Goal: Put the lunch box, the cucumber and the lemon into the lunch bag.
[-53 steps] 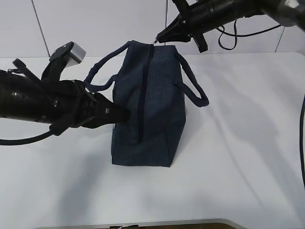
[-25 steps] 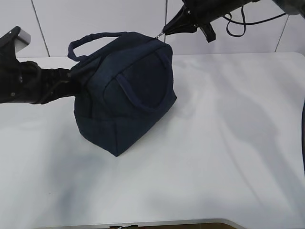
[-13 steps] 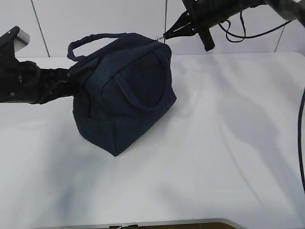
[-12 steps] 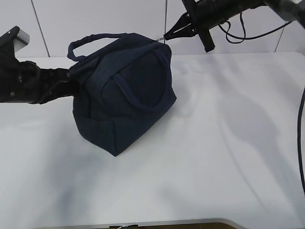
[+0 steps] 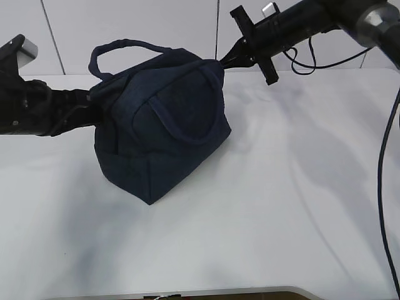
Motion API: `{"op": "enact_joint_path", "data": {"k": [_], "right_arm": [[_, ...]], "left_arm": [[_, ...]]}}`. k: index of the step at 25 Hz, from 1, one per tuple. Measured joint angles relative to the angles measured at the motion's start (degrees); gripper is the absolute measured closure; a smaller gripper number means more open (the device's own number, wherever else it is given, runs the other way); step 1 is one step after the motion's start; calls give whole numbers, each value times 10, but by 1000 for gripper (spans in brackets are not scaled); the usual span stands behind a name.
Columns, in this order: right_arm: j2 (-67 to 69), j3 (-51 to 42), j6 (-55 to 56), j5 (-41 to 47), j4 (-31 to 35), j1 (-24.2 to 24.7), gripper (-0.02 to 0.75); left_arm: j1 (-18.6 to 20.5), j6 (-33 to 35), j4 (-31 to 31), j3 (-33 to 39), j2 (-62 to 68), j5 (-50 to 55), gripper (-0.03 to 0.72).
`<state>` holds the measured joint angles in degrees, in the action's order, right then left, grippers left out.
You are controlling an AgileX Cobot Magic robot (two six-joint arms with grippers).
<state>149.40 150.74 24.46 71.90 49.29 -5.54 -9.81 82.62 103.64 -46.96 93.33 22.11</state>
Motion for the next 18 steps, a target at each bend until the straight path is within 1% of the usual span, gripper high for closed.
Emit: {"op": "enact_joint_path", "data": {"k": [4, 14, 16, 18], "right_arm": [[18, 1, -40, -2, 15, 0, 733], [30, 1, -128, -2, 24, 0, 733], [30, 1, -146, -3, 24, 0, 733], [30, 1, -154, -3, 24, 0, 733]], "left_arm": [[1, 0, 0, 0, 0, 0, 694], [1, 0, 0, -2, 0, 0, 694], [1, 0, -20, -13, 0, -5, 694], [1, 0, -65, -32, 0, -19, 694]]}}
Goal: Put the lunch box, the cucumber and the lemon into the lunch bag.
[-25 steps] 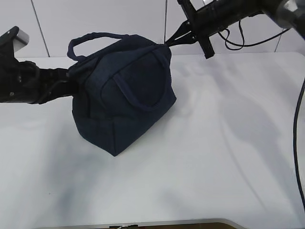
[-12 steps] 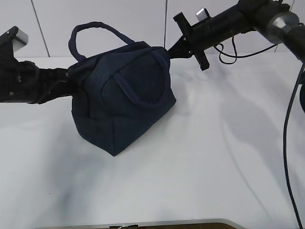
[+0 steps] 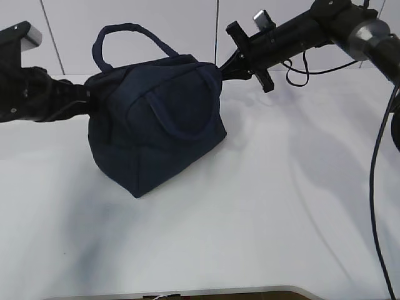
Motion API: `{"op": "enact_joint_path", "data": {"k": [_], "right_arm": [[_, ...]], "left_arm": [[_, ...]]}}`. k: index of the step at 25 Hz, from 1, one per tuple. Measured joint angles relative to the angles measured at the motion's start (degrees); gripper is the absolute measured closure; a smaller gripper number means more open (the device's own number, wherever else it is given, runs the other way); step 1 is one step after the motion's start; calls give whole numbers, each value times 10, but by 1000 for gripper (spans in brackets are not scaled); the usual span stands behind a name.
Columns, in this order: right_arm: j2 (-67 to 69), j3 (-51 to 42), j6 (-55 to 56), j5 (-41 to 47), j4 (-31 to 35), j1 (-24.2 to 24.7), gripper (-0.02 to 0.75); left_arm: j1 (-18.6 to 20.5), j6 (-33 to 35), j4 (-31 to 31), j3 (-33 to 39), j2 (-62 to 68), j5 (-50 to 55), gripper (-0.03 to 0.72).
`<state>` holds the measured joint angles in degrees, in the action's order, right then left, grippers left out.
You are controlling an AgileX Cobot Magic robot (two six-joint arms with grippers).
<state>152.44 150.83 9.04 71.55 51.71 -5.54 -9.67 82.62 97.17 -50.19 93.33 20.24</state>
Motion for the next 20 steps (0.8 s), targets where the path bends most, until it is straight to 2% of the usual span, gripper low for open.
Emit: {"op": "enact_joint_path", "data": {"k": [3, 6, 10, 20], "right_arm": [[0, 0, -11, 0, 3, 0, 733], [0, 4, -31, -1, 14, 0, 733], [1, 19, -76, -2, 19, 0, 733], [3, 31, -244, -3, 16, 0, 733]], "left_arm": [[0, 0, -56, -42, 4, -31, 694], [1, 0, -77, -83, 14, -57, 694], [4, 0, -78, -119, 46, -73, 695], [5, 0, -65, -129, 98, -80, 695]]}}
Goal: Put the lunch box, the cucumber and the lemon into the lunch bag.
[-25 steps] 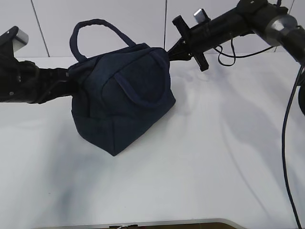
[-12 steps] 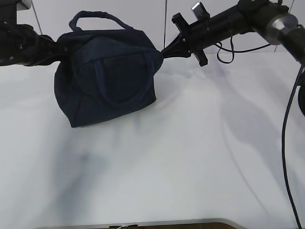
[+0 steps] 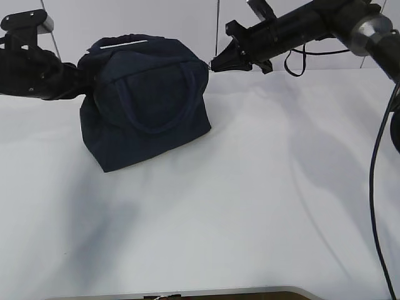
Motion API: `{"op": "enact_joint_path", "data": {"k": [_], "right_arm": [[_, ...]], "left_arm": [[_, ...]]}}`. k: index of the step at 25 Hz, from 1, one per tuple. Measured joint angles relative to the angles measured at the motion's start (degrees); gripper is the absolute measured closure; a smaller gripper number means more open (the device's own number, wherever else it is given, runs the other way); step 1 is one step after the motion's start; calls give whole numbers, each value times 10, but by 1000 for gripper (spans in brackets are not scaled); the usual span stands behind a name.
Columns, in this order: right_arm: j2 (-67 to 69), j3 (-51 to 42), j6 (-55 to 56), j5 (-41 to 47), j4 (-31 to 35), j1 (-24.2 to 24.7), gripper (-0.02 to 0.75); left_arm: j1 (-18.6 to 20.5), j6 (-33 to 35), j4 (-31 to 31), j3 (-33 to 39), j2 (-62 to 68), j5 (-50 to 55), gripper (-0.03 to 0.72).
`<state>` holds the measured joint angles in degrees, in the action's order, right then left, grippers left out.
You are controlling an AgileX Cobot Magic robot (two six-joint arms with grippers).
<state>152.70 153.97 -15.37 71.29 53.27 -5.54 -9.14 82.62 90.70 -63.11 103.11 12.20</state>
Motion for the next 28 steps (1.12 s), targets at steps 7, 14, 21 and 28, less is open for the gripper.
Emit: {"op": "enact_joint_path", "data": {"k": [7, 14, 21, 28], "right_arm": [[0, 5, -33, 0, 1, 0, 733], [1, 6, 25, 0, 12, 0, 733], [6, 8, 69, 0, -39, 0, 733], [27, 9, 72, 0, -41, 0, 733]], "left_arm": [[0, 0, -2, -1, 3, 0, 696], [0, 0, -2, -1, 3, 6, 696], [0, 0, -4, -1, 3, 14, 696], [0, 0, -4, -1, 5, 17, 696]]}}
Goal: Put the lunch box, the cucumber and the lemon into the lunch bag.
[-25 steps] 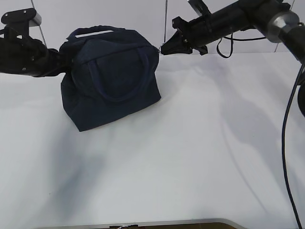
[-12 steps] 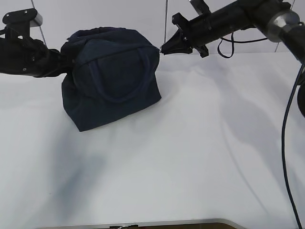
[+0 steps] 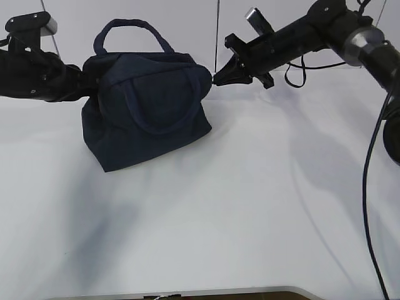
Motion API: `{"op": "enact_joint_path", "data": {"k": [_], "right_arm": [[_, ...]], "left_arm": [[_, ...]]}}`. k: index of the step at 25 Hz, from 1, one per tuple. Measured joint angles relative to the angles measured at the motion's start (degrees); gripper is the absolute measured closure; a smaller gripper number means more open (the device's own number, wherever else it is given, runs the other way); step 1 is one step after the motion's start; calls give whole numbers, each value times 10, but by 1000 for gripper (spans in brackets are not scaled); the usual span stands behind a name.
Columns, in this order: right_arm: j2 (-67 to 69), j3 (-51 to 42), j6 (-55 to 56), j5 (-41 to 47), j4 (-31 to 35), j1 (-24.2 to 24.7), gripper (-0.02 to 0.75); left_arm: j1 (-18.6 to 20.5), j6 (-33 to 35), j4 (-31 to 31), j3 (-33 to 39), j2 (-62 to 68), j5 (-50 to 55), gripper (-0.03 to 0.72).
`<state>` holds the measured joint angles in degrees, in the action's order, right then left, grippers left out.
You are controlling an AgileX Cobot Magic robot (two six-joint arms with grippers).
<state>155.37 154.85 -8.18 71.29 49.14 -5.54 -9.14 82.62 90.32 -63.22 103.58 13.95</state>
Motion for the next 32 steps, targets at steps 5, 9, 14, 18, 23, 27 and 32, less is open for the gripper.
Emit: {"op": "enact_joint_path", "data": {"k": [5, 9, 14, 18, 23, 27, 32], "right_arm": [[1, 9, -11, 0, 3, 0, 733], [1, 29, -13, 0, 18, 0, 733], [-14, 52, -13, 0, 30, 0, 733], [-18, 56, -13, 0, 34, 0, 733], [-18, 56, -12, 0, 35, -7, 733], [-18, 56, -12, 0, 36, -8, 733], [-18, 56, -12, 0, 36, -8, 733]], "left_arm": [[0, 0, -1, 0, 0, 9, 696], [0, 0, -3, 0, 0, 18, 694], [0, 0, -5, 0, 0, 38, 686], [0, 0, -10, 0, 1, 65, 569], [0, 0, -28, 0, -3, 92, 288], [1, -24, -107, 0, -27, 126, 233], [1, -82, -230, 1, -78, 164, 223]]}}
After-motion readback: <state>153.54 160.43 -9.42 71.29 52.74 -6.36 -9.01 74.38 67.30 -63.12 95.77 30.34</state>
